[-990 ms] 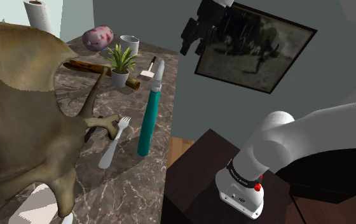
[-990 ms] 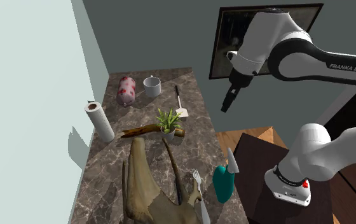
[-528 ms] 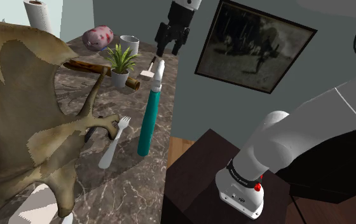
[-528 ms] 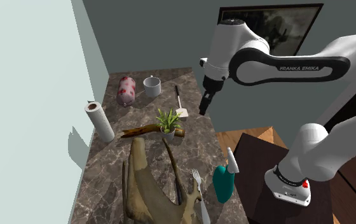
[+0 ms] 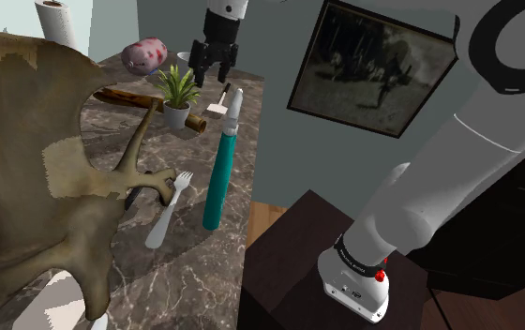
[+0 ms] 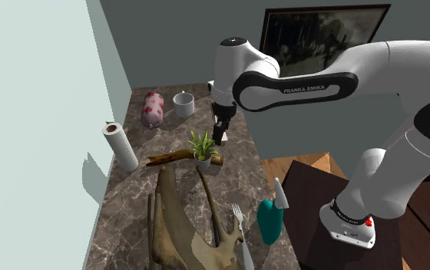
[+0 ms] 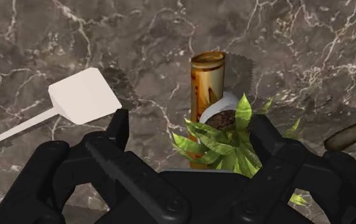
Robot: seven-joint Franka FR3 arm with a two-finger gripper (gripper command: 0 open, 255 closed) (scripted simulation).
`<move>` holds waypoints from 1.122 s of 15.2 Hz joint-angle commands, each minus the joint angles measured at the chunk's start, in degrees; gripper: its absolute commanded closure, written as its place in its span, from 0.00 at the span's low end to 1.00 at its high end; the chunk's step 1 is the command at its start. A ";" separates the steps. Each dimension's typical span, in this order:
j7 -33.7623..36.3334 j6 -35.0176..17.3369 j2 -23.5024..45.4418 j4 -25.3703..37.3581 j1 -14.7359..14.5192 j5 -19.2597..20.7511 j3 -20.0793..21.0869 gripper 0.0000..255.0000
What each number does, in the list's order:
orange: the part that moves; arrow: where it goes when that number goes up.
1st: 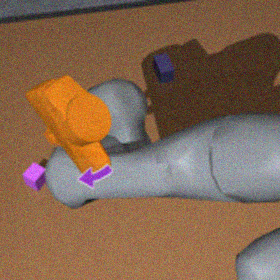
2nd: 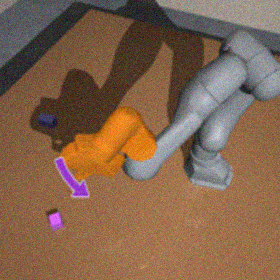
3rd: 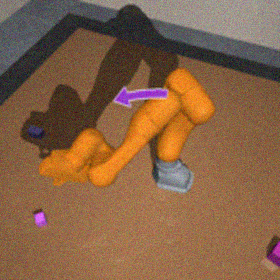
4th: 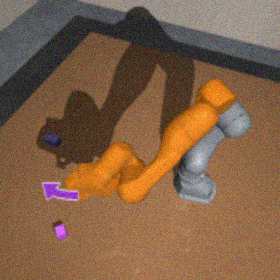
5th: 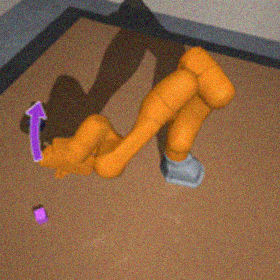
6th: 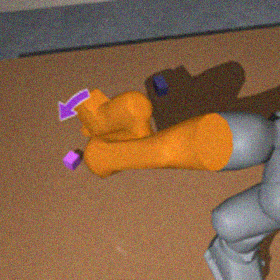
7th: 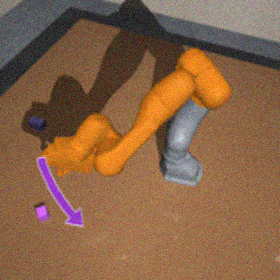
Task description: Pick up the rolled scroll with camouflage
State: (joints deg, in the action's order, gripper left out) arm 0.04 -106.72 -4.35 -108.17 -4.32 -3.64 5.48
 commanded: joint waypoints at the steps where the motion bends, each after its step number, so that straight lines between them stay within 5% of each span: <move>1: -0.55 -0.18 5.24 4.40 -0.36 0.75 0.43 0.00; 10: -1.81 3.10 26.36 25.95 -3.19 4.60 2.03 0.00; 17: -1.86 -2.00 26.97 21.45 -3.14 4.67 1.94 0.00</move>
State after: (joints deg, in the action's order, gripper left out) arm -1.89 -107.90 22.61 -85.94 -7.43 1.02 7.41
